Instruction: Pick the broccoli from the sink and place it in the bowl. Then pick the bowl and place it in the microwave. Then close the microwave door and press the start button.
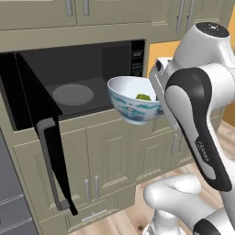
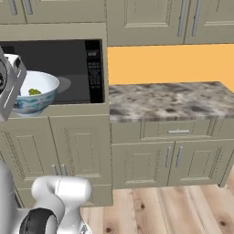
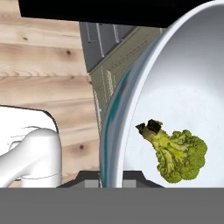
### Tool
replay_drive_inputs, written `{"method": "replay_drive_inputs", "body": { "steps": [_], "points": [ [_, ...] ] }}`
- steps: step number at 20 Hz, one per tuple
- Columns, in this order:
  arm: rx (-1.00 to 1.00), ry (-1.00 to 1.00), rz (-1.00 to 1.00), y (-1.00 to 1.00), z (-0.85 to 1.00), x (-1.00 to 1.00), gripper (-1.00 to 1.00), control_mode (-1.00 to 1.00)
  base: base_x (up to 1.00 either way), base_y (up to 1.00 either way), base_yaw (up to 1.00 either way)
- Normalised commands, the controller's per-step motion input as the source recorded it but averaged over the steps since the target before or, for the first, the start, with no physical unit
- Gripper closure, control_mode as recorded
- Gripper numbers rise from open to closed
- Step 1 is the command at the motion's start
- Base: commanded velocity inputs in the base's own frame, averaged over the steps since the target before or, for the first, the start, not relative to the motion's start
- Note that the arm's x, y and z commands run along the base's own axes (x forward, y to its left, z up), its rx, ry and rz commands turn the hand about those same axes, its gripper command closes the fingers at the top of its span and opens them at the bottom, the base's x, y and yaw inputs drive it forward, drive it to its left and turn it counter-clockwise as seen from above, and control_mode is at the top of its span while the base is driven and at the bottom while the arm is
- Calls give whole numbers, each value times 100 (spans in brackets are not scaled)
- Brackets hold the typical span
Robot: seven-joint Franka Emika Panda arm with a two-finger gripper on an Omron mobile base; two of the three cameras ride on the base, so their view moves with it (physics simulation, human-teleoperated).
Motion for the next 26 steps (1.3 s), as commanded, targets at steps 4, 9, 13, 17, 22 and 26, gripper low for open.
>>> {"method": "replay_drive_inputs", "body": {
  "steps": [4, 9, 13, 17, 22, 26],
  "points": [
    [0, 0, 0, 0, 0, 0, 100, 100, 0, 0, 0],
    [-3, 0, 11, 11, -46, -20, 100, -100, -3, 0, 0],
    [-4, -4, 35, 17, -65, 37, 100, -100, 0, 0, 0],
    [0, -7, 27, 5, -17, 90, 100, -100, 0, 0, 0],
    [0, -9, 12, 23, 0, 100, 100, -100, 0, 0, 0],
    [0, -3, 5, 34, 0, 100, 100, -100, 0, 0, 0]
  ]
}}
